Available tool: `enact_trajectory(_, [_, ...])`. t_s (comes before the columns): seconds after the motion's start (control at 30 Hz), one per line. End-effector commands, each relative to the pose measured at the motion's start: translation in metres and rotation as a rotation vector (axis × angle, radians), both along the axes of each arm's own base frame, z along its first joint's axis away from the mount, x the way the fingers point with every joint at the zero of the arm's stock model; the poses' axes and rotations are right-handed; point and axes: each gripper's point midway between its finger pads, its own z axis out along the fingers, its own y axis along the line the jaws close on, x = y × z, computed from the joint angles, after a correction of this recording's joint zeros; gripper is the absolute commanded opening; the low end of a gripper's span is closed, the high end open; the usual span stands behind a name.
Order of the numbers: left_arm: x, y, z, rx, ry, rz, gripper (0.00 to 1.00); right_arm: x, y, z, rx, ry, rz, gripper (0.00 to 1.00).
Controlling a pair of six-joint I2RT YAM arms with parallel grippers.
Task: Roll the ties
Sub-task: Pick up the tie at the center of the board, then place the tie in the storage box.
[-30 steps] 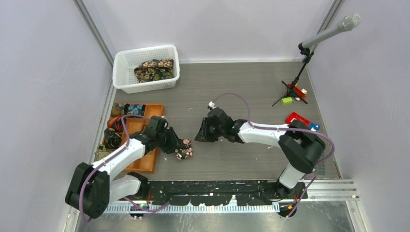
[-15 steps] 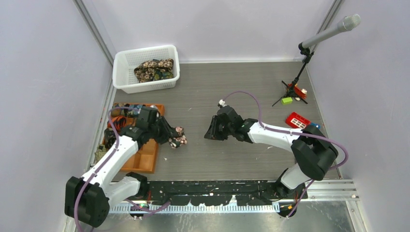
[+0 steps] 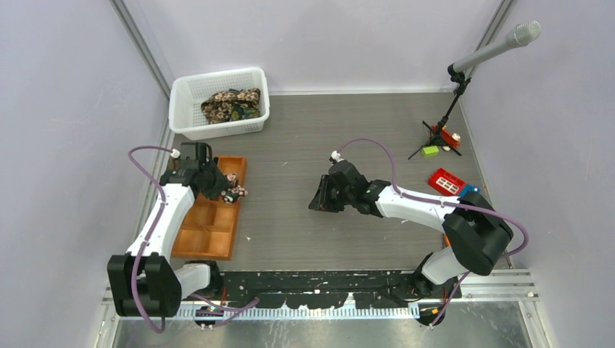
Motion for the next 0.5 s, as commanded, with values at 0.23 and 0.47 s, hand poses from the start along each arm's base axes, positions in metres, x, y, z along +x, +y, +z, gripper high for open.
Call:
enact_trajectory(0.23, [0.023, 0.055, -0.023, 0.192, 0.038, 0.11, 0.11, -0.001, -0.005, 0.011, 0.021, -0.03, -0.005, 0.28])
enact_trajectory(0.47, [0.041, 0.063, -0.049, 0.194, 0.047, 0.161, 0.11, -0.005, -0.01, 0.008, 0.008, -0.028, -0.007, 0.28])
